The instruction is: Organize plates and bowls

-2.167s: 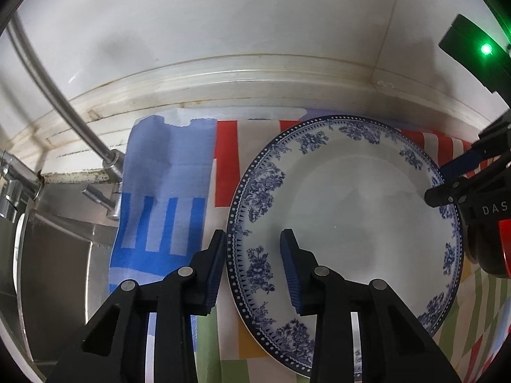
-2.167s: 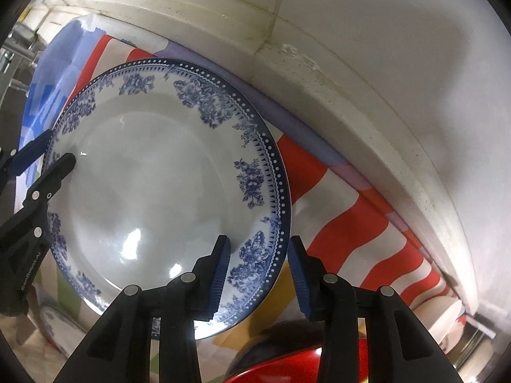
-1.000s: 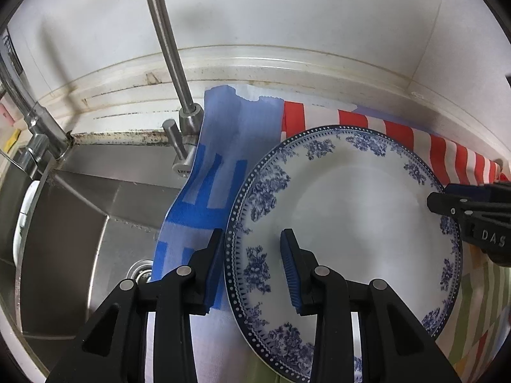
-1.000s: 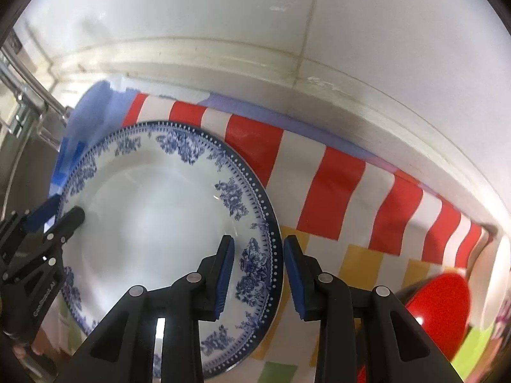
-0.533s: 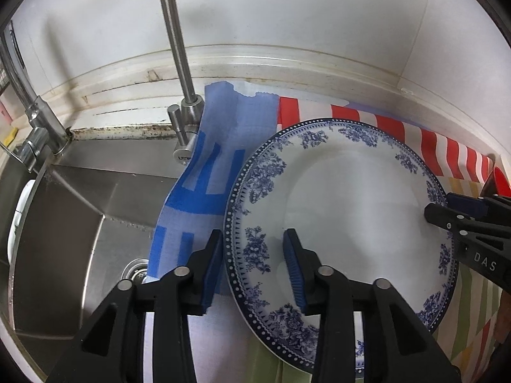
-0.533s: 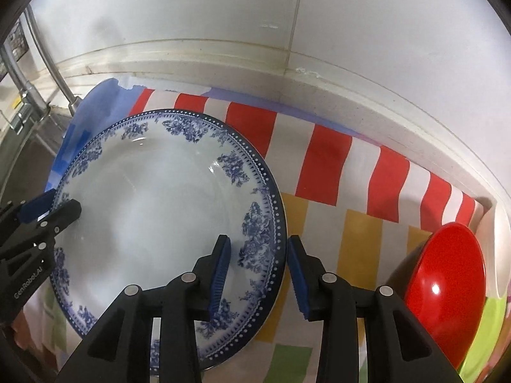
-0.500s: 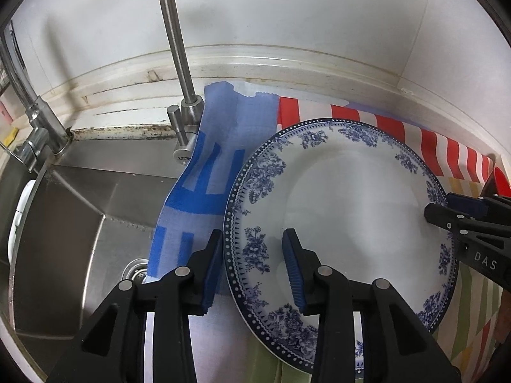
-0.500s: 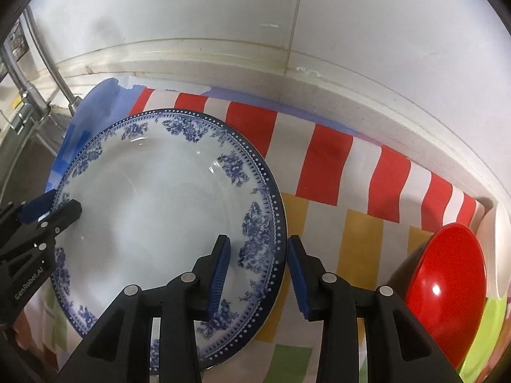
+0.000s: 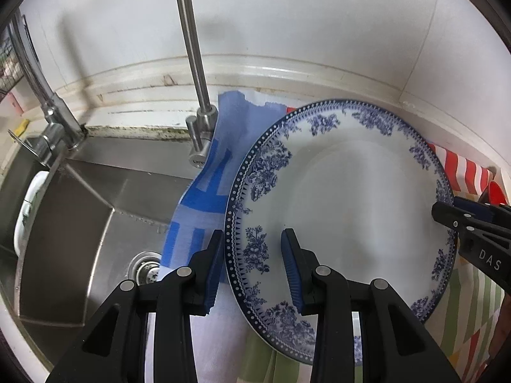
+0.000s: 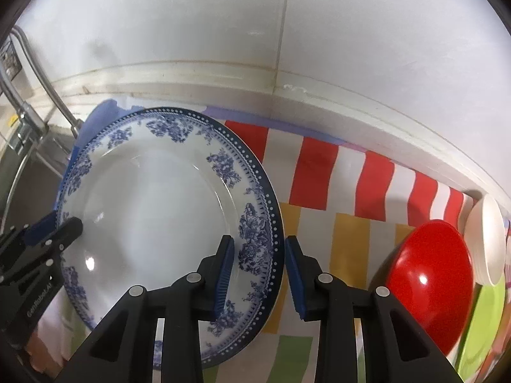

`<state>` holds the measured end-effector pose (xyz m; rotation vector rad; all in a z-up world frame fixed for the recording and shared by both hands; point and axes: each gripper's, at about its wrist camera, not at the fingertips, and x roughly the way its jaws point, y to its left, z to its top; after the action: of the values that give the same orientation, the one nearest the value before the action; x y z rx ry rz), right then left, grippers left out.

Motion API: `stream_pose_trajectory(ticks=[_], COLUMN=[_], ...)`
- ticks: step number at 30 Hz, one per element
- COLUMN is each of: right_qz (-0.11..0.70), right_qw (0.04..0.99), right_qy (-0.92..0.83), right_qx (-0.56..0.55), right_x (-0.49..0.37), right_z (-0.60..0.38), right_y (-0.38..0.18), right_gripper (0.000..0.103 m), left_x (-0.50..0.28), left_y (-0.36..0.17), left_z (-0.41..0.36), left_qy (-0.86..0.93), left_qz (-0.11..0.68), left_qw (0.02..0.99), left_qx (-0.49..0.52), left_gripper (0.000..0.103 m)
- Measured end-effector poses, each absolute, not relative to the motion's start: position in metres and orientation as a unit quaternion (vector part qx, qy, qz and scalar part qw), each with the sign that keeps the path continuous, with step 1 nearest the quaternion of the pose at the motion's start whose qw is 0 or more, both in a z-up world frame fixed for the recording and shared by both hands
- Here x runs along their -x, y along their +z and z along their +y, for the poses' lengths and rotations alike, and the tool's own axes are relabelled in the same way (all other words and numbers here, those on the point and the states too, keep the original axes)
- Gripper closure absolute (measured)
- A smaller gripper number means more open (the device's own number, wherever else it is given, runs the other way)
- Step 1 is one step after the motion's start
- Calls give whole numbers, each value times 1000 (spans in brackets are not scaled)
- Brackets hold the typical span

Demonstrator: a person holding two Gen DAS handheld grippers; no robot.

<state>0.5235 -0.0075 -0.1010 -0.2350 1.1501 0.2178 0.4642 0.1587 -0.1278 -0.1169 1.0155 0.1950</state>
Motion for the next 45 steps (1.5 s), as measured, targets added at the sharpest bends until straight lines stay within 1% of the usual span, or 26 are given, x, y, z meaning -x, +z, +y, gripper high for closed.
stream_pose_trajectory(ticks=[8, 11, 27, 32, 38, 39, 45], right_qz=[534, 531, 509, 507, 513, 514, 533], right_qw=[834, 836, 851, 853, 850, 850, 838], right_qy=[99, 100, 95, 91, 87, 86, 83], right_qx=[100, 98, 89, 83, 83, 83, 82], right_x=[-508, -500, -448, -425, -398, -392, -373], right_z=[-17, -21, -30, -44, -53, -51, -56], right_y=[-83, -85, -64, -54, -62, -56, -69], right_gripper=[69, 69, 69, 69, 69, 69, 69], left_x=[-447, -437, -362, -338, -310, -306, -285], left_y=[-102, -91, -48, -45, -54, -56, -67], left_z=[158, 159, 141, 137, 133, 132, 126], left_qy=[100, 104, 101, 98, 94, 93, 92], left_qz=[473, 464, 437, 438, 455, 458, 473], left_qw=[874, 878, 892, 892, 882, 881, 873], left_qx=[54, 53, 56, 61, 74, 75, 75], left_gripper=[67, 67, 67, 67, 67, 67, 67])
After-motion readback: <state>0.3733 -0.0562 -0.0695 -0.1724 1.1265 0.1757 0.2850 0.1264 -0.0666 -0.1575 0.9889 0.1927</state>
